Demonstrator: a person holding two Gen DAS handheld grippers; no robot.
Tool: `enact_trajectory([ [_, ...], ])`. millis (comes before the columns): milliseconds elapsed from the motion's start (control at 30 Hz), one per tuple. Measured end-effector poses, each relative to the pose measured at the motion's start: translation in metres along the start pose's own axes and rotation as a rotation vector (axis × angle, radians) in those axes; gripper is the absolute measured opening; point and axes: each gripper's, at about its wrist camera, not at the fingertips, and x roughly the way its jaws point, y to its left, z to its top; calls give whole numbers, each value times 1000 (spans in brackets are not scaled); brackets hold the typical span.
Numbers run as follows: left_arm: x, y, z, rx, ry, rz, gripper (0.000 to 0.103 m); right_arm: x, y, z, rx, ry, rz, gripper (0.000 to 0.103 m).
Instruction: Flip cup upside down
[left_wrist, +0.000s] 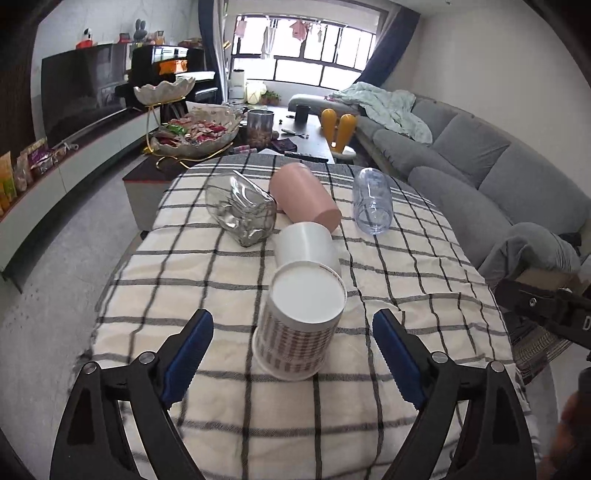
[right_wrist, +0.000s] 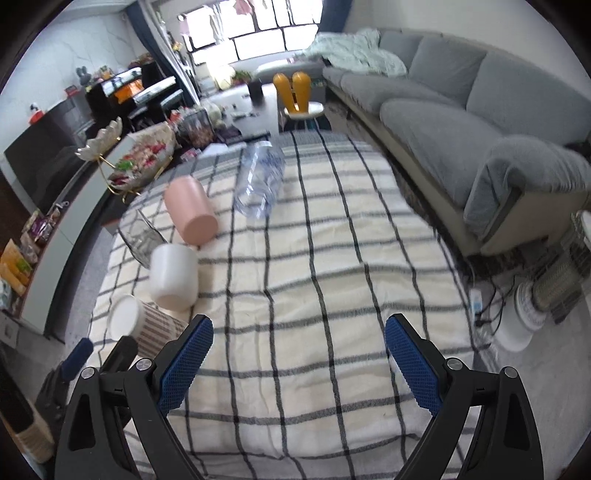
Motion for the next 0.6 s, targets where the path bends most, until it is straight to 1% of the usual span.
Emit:
enact_trajectory([
  [67, -9, 2, 4, -2, 13, 3, 89, -9, 4, 1, -19, -40, -5, 94],
  [133, -19, 1, 8, -1, 8, 15, 89, -19, 10, 2, -41, -91, -15, 94],
  [233, -35, -2, 14, 18, -18, 32, 89, -34, 17, 3, -68, -166, -23, 94],
  [267, -40, -3, 16, 24, -29, 38, 90, -40, 18, 3, -74, -191, -22, 94],
  [333, -47, -5, 20, 31, -42, 51, 94, -48, 20, 2, -77, -224, -19, 94],
  [400, -55, -5, 22, 31, -57, 76, 95, -52, 20, 3, -74, -241, -17, 94],
  [433, -57, -5, 24, 33, -58, 99, 95, -54, 20, 3, -70, -248, -16, 94],
  [600, -64, 3, 29, 1, -53, 157, 95, -65, 20, 2, -52, -266, -4, 94],
])
